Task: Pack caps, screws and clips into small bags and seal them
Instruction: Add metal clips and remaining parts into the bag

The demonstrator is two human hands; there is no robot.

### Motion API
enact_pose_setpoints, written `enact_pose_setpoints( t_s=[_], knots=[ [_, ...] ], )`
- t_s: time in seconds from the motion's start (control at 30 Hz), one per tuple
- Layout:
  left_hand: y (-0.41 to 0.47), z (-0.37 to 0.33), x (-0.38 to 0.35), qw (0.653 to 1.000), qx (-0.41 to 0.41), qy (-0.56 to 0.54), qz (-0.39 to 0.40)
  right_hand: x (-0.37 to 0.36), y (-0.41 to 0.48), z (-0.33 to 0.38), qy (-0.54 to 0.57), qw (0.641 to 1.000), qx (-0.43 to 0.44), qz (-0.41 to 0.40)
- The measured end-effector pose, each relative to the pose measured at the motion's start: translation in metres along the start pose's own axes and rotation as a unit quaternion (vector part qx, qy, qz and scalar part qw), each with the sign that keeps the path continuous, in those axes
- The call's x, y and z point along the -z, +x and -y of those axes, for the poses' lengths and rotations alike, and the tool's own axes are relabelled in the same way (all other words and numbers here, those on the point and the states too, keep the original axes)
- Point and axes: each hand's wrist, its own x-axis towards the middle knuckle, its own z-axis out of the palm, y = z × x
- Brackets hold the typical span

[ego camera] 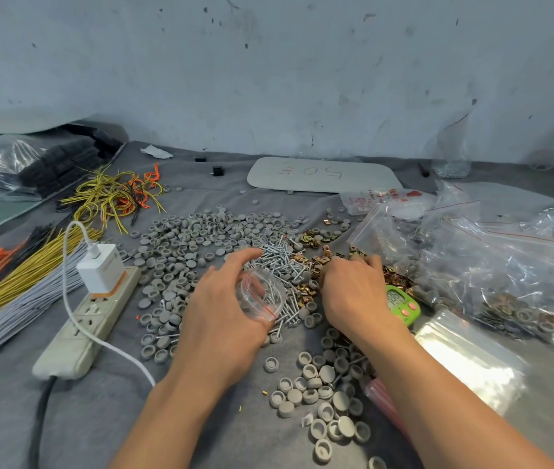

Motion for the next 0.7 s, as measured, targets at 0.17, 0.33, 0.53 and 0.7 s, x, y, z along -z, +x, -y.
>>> enact_pose_setpoints(
  t_s=[0.17,0.33,0.53,0.7],
  knots=[
    [0.001,0.001,0.002,1.000,-0.002,0.000,0.000,0.018,-0.009,-0.007,0.219,0.975,-0.022,0.015],
    [0.002,-0.003,0.000,1.000,-0.001,0.006,-0.006,0.040,-0.034,0.000,0.523,0.852,-0.026,0.032],
    [0.001,-0.006,-0.003,1.000,0.004,-0.028,0.012,0.047,-0.048,0.022,0.496,0.866,0.016,0.052],
    [0.003,0.000,-0.001,0.998,0.004,-0.069,0.001,0.048,-0.039,0.020,0.547,0.837,-0.022,0.015]
  ],
)
